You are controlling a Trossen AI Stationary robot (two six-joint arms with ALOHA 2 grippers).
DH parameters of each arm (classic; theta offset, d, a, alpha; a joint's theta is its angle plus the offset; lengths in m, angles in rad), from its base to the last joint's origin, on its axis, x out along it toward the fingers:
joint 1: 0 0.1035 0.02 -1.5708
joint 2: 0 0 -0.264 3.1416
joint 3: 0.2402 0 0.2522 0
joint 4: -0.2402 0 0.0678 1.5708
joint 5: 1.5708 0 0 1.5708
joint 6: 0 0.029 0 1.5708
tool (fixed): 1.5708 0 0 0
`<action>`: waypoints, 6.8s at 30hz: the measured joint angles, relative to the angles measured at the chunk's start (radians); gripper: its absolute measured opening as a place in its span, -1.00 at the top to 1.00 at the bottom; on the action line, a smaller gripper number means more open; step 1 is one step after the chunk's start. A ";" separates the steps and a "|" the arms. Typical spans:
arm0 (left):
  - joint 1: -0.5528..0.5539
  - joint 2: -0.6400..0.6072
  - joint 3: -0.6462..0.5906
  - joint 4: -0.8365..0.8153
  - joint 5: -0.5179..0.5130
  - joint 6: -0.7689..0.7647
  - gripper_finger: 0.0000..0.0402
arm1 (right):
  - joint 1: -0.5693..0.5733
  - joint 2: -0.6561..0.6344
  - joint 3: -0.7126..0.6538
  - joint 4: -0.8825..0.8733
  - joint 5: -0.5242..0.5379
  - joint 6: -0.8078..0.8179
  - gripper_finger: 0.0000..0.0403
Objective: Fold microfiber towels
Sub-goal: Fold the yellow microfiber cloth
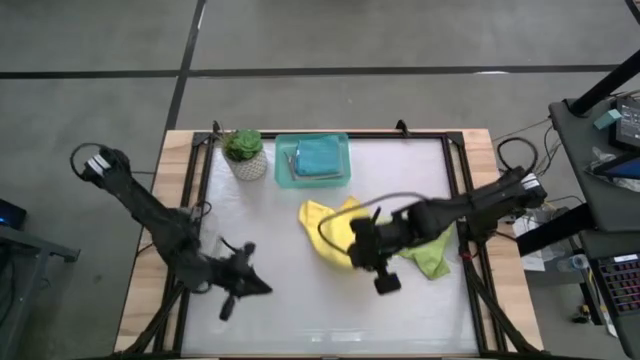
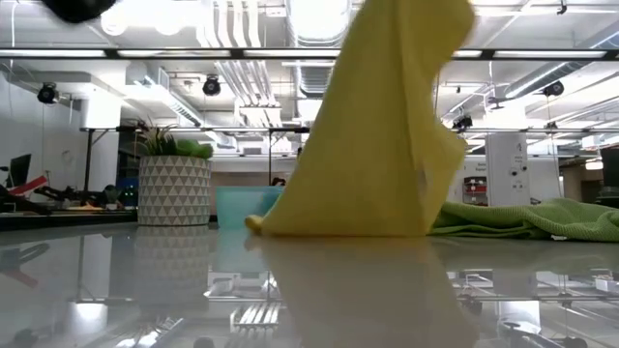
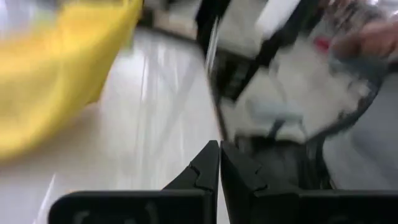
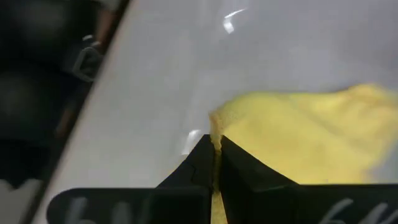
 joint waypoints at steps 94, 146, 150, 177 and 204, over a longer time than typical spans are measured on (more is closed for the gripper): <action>0.590 0.255 0.060 -0.290 0.299 0.198 0.77 | -0.224 -0.019 -0.381 0.385 0.178 0.140 0.96; 0.461 0.564 0.385 -0.528 -0.160 -0.387 0.19 | -0.320 0.003 -0.529 0.602 0.243 0.105 0.96; 0.460 0.565 0.383 -0.465 -0.159 -0.360 0.19 | -0.320 0.003 -0.547 0.603 0.243 0.105 0.96; 0.473 0.691 0.393 -0.447 -0.156 -0.239 0.93 | -0.320 0.003 -0.580 0.655 0.243 0.097 0.96; 0.498 0.457 0.451 -0.454 -0.036 0.371 1.00 | -0.283 0.003 -0.591 0.569 0.079 0.044 0.96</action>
